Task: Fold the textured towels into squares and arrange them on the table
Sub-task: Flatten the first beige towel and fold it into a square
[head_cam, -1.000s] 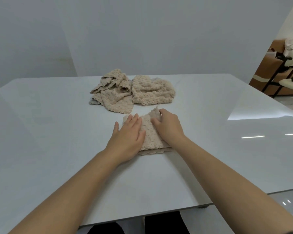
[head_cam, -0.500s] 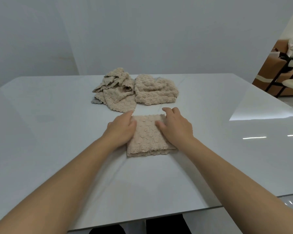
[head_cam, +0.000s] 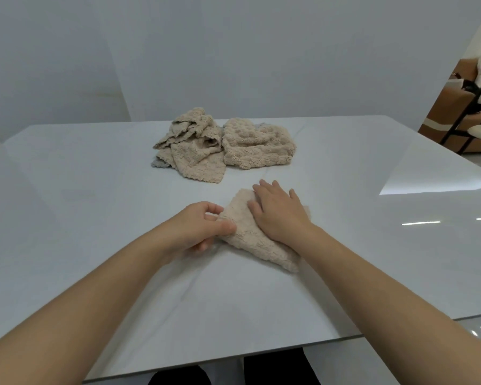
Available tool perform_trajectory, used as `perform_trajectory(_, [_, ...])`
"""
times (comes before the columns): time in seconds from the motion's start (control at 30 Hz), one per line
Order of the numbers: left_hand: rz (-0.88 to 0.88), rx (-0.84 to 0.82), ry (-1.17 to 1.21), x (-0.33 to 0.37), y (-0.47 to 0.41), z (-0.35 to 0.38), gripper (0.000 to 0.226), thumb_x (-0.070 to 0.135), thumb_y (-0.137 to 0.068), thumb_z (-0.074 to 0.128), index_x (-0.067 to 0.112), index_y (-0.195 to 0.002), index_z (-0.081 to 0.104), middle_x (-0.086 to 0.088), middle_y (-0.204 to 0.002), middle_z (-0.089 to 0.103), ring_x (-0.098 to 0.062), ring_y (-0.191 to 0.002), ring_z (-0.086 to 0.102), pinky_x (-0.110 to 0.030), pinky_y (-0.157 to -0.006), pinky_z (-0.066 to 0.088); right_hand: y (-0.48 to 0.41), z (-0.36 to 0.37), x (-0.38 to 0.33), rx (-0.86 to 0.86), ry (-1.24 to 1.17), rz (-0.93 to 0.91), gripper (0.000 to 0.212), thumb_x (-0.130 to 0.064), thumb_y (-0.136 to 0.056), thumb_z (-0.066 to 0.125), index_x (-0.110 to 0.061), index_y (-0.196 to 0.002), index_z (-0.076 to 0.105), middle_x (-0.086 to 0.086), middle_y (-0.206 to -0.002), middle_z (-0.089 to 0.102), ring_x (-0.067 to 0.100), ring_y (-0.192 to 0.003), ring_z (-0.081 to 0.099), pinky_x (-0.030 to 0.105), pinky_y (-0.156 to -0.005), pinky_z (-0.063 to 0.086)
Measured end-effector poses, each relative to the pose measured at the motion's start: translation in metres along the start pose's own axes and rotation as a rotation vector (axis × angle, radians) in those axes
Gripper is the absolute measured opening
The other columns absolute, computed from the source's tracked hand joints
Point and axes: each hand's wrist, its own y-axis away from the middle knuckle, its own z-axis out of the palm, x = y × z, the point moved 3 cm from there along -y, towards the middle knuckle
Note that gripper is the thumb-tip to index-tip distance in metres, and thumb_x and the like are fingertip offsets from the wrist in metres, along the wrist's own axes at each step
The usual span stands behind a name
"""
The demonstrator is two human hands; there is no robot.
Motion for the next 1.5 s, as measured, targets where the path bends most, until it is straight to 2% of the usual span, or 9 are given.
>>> perform_trajectory(0.23, [-0.072, -0.002, -0.16, 0.0, -0.001, -0.006, 0.038, 0.025, -0.086, 0.07, 0.016, -0.064, 0.04, -0.001, -0.05, 0.029, -0.014, -0.039, 0.023, -0.021, -0.041, 0.015, -0.009, 0.012, -0.003, 0.046, -0.074, -0.031, 0.049, -0.038, -0.103, 0.025, -0.016, -0.144, 0.04, 0.003, -0.157, 0.029, 0.02, -0.148, 0.015, 0.047, -0.118, 0.003])
perform_trajectory(0.4, [-0.09, 0.216, -0.133, -0.014, 0.008, -0.028, 0.031, 0.023, -0.084, 0.072, 0.014, -0.066, 0.048, 0.0, -0.046, 0.034, -0.013, -0.034, 0.025, -0.017, -0.037, 0.016, -0.03, 0.019, -0.032, 0.06, -0.182, -0.219, 0.046, -0.035, -0.104, 0.029, -0.017, -0.145, 0.04, 0.002, -0.156, 0.032, 0.017, -0.147, 0.016, 0.044, -0.12, 0.005])
perform_trajectory(0.5, [-0.131, 0.354, -0.137, -0.018, 0.017, -0.034, 0.019, 0.022, -0.082, 0.073, 0.011, -0.09, 0.06, 0.0, -0.052, 0.05, -0.01, -0.031, 0.035, -0.014, -0.034, 0.023, -0.038, 0.02, -0.048, 0.057, -0.266, -0.345, 0.042, -0.032, -0.103, 0.033, -0.015, -0.14, 0.045, 0.003, -0.152, 0.038, 0.017, -0.146, 0.021, 0.042, -0.12, 0.01])
perform_trajectory(0.6, [-0.123, 0.482, -0.488, -0.015, 0.024, -0.035, 0.051, 0.037, -0.079, 0.07, 0.019, -0.12, 0.046, -0.003, -0.092, 0.064, -0.016, -0.07, 0.06, -0.027, -0.056, 0.044, -0.037, 0.013, -0.05, 0.12, -0.412, -0.374, 0.037, -0.027, -0.103, 0.037, -0.013, -0.135, 0.051, 0.004, -0.146, 0.047, 0.018, -0.14, 0.032, 0.034, -0.115, 0.019])
perform_trajectory(0.73, [0.255, 0.701, -0.877, 0.015, 0.019, -0.02, 0.06, 0.03, -0.091, 0.047, 0.013, -0.145, 0.027, -0.007, -0.139, 0.044, -0.026, -0.125, 0.044, -0.041, -0.098, 0.039, -0.025, -0.003, -0.024, 0.345, -0.646, -0.174, 0.032, -0.021, -0.102, 0.041, -0.011, -0.128, 0.057, 0.001, -0.131, 0.057, 0.012, -0.123, 0.048, 0.027, -0.104, 0.035])
perform_trajectory(0.9, [0.283, 0.274, -1.031, 0.004, -0.031, 0.01, 0.06, 0.035, -0.102, 0.019, 0.012, -0.154, 0.001, -0.004, -0.162, -0.006, -0.017, -0.148, -0.008, -0.041, -0.12, 0.0, -0.006, -0.006, 0.011, 0.272, -0.81, 0.183, 0.028, -0.024, -0.098, 0.044, -0.018, -0.122, 0.058, -0.006, -0.117, 0.061, 0.009, -0.103, 0.056, 0.023, -0.086, 0.041])
perform_trajectory(1.07, [0.165, 0.255, -0.973, -0.014, -0.045, 0.005, 0.061, 0.04, -0.103, 0.014, 0.011, -0.153, -0.005, -0.004, -0.161, -0.013, -0.015, -0.147, -0.015, -0.039, -0.119, -0.008, 0.025, -0.011, 0.025, -0.016, -1.079, 0.369, 0.013, -0.018, -0.096, 0.046, -0.015, -0.102, 0.058, 0.006, -0.087, 0.066, 0.016, -0.058, 0.058, 0.028, -0.05, 0.041])
perform_trajectory(1.27, [0.146, 0.22, -0.979, -0.012, -0.045, 0.005, 0.06, 0.038, -0.103, 0.013, 0.011, -0.153, -0.007, -0.004, -0.16, -0.016, -0.014, -0.146, -0.017, -0.04, -0.119, -0.009, 0.04, -0.019, 0.015, -0.329, -1.151, 0.327, 0.03, -0.026, -0.096, 0.053, -0.001, -0.11, 0.061, 0.007, -0.088, 0.062, 0.012, -0.047, 0.049, 0.021, -0.041, 0.033])
perform_trajectory(1.5, [0.07, 0.069, -1.001, -0.007, -0.049, -0.001, 0.062, 0.042, -0.103, 0.012, 0.012, -0.152, -0.013, -0.003, -0.158, -0.022, -0.014, -0.144, -0.022, -0.04, -0.118, -0.012, 0.037, -0.03, 0.004, -0.319, -0.762, 0.086, 0.024, -0.027, -0.085, 0.071, -0.01, -0.073, 0.059, -0.006, -0.054, 0.05, 0.009, -0.045, 0.041, 0.017, -0.044, 0.031])
